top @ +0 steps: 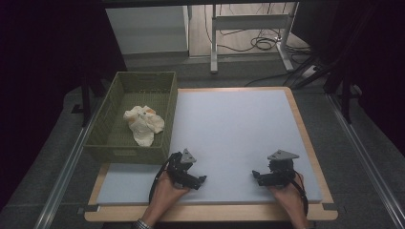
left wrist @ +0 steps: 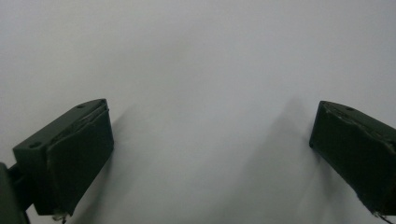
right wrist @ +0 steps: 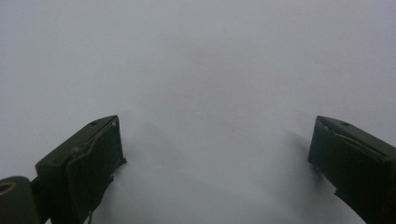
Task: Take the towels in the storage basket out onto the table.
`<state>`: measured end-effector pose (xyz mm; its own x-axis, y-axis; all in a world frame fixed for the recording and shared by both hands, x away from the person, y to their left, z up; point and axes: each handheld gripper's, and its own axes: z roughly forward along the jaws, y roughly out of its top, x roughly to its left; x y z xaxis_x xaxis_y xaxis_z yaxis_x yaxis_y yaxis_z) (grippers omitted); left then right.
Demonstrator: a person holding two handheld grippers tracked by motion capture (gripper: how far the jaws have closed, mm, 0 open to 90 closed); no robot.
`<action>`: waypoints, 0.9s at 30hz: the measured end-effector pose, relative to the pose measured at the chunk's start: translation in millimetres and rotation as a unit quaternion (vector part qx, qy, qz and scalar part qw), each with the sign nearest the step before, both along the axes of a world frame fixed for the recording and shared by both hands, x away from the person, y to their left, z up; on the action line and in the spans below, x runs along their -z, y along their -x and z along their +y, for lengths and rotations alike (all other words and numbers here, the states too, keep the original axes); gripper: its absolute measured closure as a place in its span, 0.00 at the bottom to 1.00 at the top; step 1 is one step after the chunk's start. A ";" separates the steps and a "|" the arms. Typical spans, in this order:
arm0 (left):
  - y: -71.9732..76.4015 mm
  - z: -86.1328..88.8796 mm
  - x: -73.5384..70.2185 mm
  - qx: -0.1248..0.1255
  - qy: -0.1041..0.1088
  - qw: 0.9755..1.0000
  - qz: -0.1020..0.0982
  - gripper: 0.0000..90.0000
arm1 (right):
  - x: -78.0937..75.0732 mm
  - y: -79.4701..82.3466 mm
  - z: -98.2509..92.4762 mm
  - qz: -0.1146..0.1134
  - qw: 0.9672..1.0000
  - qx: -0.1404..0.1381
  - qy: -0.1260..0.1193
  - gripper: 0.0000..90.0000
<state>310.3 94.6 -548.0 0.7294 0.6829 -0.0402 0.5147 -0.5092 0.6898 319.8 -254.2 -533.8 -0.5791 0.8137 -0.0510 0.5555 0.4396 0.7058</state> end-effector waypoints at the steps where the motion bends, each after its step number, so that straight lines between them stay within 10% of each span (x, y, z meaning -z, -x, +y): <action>1: 0.0 0.0 0.0 0.000 0.000 1.000 0.000 0.00 | 0.0 0.0 0.0 0.000 1.000 0.000 0.000 0.03; 27: -0.1 -0.3 -0.6 0.000 -0.001 1.000 0.001 0.00 | 0.1 -0.3 -0.1 0.000 1.000 0.000 -0.001 0.03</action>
<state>310.4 94.2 -547.4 0.7297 0.6826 -0.0403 0.5154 -0.5104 0.6884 320.1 -254.3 -533.9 -0.5794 0.8135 -0.0493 0.5559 0.4388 0.7060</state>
